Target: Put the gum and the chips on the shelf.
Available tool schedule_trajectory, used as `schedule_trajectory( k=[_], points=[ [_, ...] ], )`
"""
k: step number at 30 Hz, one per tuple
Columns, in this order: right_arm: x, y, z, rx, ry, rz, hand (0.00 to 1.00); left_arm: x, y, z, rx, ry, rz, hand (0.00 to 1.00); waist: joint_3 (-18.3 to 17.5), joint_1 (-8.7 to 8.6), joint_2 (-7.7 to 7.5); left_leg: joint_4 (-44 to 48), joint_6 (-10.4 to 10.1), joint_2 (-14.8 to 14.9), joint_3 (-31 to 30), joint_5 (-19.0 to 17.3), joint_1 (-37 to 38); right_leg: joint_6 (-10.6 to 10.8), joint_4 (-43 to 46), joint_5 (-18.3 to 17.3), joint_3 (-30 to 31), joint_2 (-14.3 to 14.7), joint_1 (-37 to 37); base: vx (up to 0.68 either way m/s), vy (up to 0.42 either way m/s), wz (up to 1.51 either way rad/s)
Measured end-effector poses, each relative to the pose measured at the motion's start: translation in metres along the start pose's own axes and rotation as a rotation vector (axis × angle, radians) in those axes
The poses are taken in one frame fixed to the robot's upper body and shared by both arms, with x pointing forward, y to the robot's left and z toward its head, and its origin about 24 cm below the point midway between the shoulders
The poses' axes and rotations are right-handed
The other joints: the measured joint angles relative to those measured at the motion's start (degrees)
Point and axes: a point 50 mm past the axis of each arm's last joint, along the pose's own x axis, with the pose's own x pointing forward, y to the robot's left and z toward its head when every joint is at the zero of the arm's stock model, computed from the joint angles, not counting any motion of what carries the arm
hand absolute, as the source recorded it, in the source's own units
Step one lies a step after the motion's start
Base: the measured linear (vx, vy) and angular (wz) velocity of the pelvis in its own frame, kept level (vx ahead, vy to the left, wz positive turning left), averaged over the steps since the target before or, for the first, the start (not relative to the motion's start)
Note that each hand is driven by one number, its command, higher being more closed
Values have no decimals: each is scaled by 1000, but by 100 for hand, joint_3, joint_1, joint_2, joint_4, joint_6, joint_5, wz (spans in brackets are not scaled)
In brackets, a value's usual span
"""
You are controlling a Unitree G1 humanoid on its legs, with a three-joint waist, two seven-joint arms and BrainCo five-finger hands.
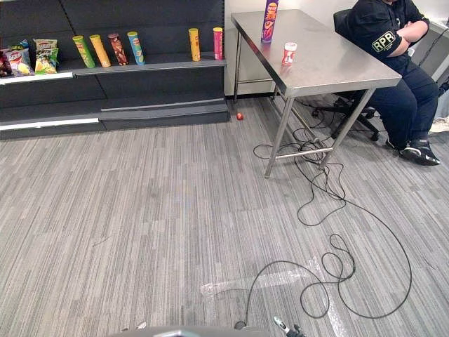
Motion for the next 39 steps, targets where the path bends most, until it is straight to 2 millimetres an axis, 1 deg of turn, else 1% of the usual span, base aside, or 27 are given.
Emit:
schedule_trajectory(
  k=[3, 9, 13, 14, 15, 17, 19, 20, 21, 22, 23, 24, 25, 26, 27, 28, 29, 30, 31, 32, 33, 34, 35, 36, 37, 38, 39],
  points=[
    [0, 0, 0, -4, -1, 3, 0, 0, 0, 1, 14, 0, -4, 0, 1, 2, -3, 0, -1, 0, 1, -1, 0, 0, -3, 0, -3, 0, 6, 2, -20, 0],
    [1, 2, 4, -74, -7, 18, 0, 1, 0, 2, 31, -2, -9, 0, 15, 2, -26, -2, -1, 0, -10, -1, -8, 3, -6, 2, -17, -1, 3, -27, -27, 1],
    [2, 2, 7, -75, -11, 19, 0, 1, -1, 5, 35, -6, -11, 0, 30, -3, -32, 2, 11, 5, -42, 8, -117, 2, 41, -2, -59, -2, -79, -34, -29, 3],
    [3, 4, 11, -78, -20, 27, 0, 2, -2, 6, 39, -7, -13, 0, 42, 0, -5, 12, 17, 13, -35, 32, -191, -50, 220, -51, -62, -8, -261, -30, -26, -1],
    [4, 6, 15, -75, -31, 31, 0, 2, -3, 8, 39, -13, -14, 0, 62, -3, 21, 32, 20, 13, -29, 50, -248, -53, 339, -93, -60, -16, -367, -4, -13, -3],
    [7, 14, 31, -65, -87, 51, 0, 5, -4, 20, 40, -42, -17, 0, 317, -11, -14, 38, 2, 14, -16, 113, -354, -87, 695, -215, -54, -47, -649, -26, -26, 0],
    [7, 20, 36, -79, -116, 68, 0, 6, -1, 29, 4, -67, -6, 0, 454, -10, -113, 630, -122, 74, -22, -133, -650, -144, 942, -388, -80, -116, -767, -27, -60, 14],
    [7, 21, 35, -85, -115, 73, 0, 6, 0, 32, 0, -83, -4, 0, 521, 1, -167, 1538, -230, 208, 23, -442, -991, -225, 1014, -566, -109, -144, -752, -21, -80, 20],
    [7, 21, 34, -87, -111, 74, 0, 6, 1, 33, 0, -89, -3, 0, 539, 5, -193, 2077, -250, 293, 57, -520, -1209, -249, 1018, -586, -127, -150, -708, -30, -116, 18],
    [7, 21, 33, -93, -108, 77, 0, 6, 2, 35, -7, -100, -1, 0, 565, 21, -222, 2967, -255, 464, 137, -544, -1583, -273, 1009, -605, -145, -156, -630, -7, -101, 10],
    [7, 19, 33, -89, -110, 74, 0, 6, 0, 36, -47, -108, -4, 0, 608, 34, -162, 3965, -223, 718, 131, -489, -1995, -281, 1019, -650, -157, -108, -505, 60, -59, 4],
    [6, 17, 34, -74, -111, 68, 0, 6, 0, 35, -112, -105, 2, 0, 659, 32, -133, 4615, -228, 857, 51, -522, -2288, -304, 1047, -715, -158, -88, -372, 99, 4, 1],
    [6, 17, 34, -62, -113, 67, 0, 6, 0, 34, -131, -103, 0, 0, 669, 19, -94, 4734, -250, 859, -22, -583, -2366, -299, 1069, -748, -157, -100, -318, 137, 63, 2],
    [6, 15, 35, -47, -116, 61, 0, 6, -3, 35, -163, -106, -8, 0, 688, 10, -44, 4728, -244, 853, -98, -731, -2528, -296, 1103, -797, -146, -153, -281, 146, 93, 2],
    [6, 15, 36, -36, -120, 59, 0, 6, -3, 36, -189, -111, -14, 0, 710, 7, -26, 4378, -225, 775, -186, -774, -2680, -248, 1102, -840, -110, -245, -264, 146, 108, -1],
    [6, 15, 36, -35, -121, 59, 0, 6, -3, 36, -196, -115, -18, 0, 714, 13, -30, 4100, -222, 721, -234, -763, -2742, -216, 1100, -860, -99, -311, -267, 176, 149, -6],
    [7, 15, 37, -31, -123, 59, 0, 5, -4, 37, -196, -129, -23, 0, 724, 22, -25, 3381, -232, 618, -365, -620, -2815, -140, 1096, -924, -62, -424, -266, 280, 247, -9],
    [7, 16, 39, -32, -128, 63, 0, 5, -5, 39, -194, -140, -32, 0, 756, 18, 13, 2562, -255, 556, -548, -321, -2853, -48, 1088, -1000, -24, -524, -227, 243, 219, -12],
    [7, 16, 40, -29, -131, 62, 0, 5, -6, 39, -193, -141, -37, 0, 757, 23, 38, 2141, -283, 563, -629, -128, -2862, 14, 1083, -1041, 18, -555, -216, 381, 354, -23],
    [7, 16, 45, -25, -147, 62, 0, 5, -9, 37, -199, -138, -45, 0, 762, 41, 130, 1395, -330, 669, -765, 176, -2887, 134, 1063, -1130, 118, -576, -190, 300, 288, -40],
    [8, 15, 51, -33, -168, 63, 0, 5, -12, 36, -211, -136, -51, 0, 790, 42, 237, 1068, -371, 852, -853, 322, -3010, 281, 1013, -1222, 218, -575, -116, 479, 481, -44],
    [8, 16, 52, -33, -170, 65, 0, 5, -12, 36, -212, -137, -50, 0, 805, 41, 229, 1205, -437, 902, -755, 663, -3056, 354, 980, -1273, 280, -629, -57, 466, 455, -48],
    [8, 20, 52, -29, -169, 71, 0, 5, -9, 37, -213, -144, -45, 0, 802, 89, 133, 1594, -302, 760, -610, 923, -3082, 333, 855, -1402, 431, -873, 43, 474, 438, -41],
    [9, 25, 52, -23, -165, 83, 0, 5, -6, 39, -216, -154, -36, 0, 807, 122, 11, 1851, -147, 679, -507, 704, -3152, 241, 807, -1426, 488, -1005, 82, 494, 346, -47],
    [10, 34, 48, -14, -154, 107, 0, 5, -1, 44, -222, -173, -22, 0, 762, 149, -144, 2294, 5, 547, -365, 278, -3310, 193, 979, -1235, 591, -1161, 42, 495, 288, -28],
    [10, 37, 46, -1, -150, 113, 0, 5, 0, 46, -220, -180, -21, 0, 740, 141, -181, 2497, 111, 454, -320, 64, -3323, 357, 1145, -1030, 608, -1286, -39, 495, 299, -22],
    [10, 39, 43, 16, -146, 112, 0, 5, 1, 45, -220, -175, -17, 0, 696, 157, -239, 2592, 217, 311, -181, -97, -3190, 504, 1416, -802, 836, -1464, -126, 495, 330, -24]
  ],
)
